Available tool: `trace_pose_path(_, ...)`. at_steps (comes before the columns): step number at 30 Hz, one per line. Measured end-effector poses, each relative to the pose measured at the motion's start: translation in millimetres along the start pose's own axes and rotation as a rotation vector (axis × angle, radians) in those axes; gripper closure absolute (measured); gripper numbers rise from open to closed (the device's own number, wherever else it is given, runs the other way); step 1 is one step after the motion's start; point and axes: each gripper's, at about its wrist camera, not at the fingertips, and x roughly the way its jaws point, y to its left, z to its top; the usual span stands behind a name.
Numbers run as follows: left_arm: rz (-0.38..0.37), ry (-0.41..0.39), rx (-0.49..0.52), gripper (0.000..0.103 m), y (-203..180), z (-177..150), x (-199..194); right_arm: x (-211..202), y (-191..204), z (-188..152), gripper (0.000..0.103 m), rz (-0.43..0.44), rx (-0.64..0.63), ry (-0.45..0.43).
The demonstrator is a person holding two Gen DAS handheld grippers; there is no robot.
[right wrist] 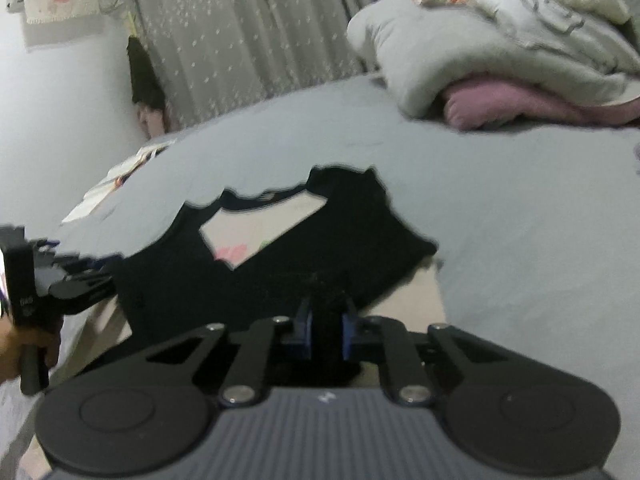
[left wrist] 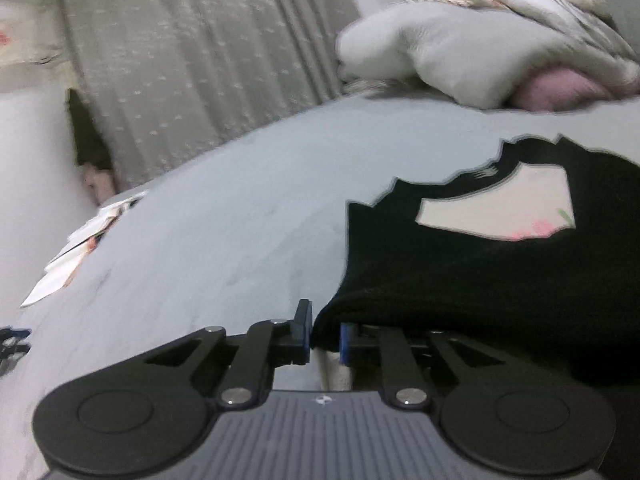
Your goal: Fold clothes
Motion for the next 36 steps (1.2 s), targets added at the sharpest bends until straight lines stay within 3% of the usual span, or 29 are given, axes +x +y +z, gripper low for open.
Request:
trace_pose_path(5,0.019,0.041,-0.028,0.088,3,-6,3,-18,-11,-3,0.092,-0.028,0.064,0.022)
trace_pose_path(10,0.015,0.065,-0.03,0.072,4,-18,10,-21,-19,-28,0.091,-0.022,0.114,0.169)
trace_pose_path(15,0.012,0.063,-0.01,0.062,7,-19,11,-29,-23,-45,0.089,-0.011,0.116,0.236)
trace_pose_path(19,0.02,0.064,0.008,0.062,3,-19,10,-42,-25,-45,0.076,0.024,0.128,0.277)
trace_pose_path(26,0.019,0.066,0.015,0.062,0,-20,8,-67,-44,-30,0.06,-0.001,0.164,0.198)
trace_pose_path(30,-0.057,0.105,-0.048,0.062,13,-18,1,-61,-48,-15,0.059,-0.019,0.174,0.164)
trace_pose_path(36,-0.145,0.175,-0.19,0.061,35,-21,-14,-28,-9,14,0.058,0.097,0.084,0.155)
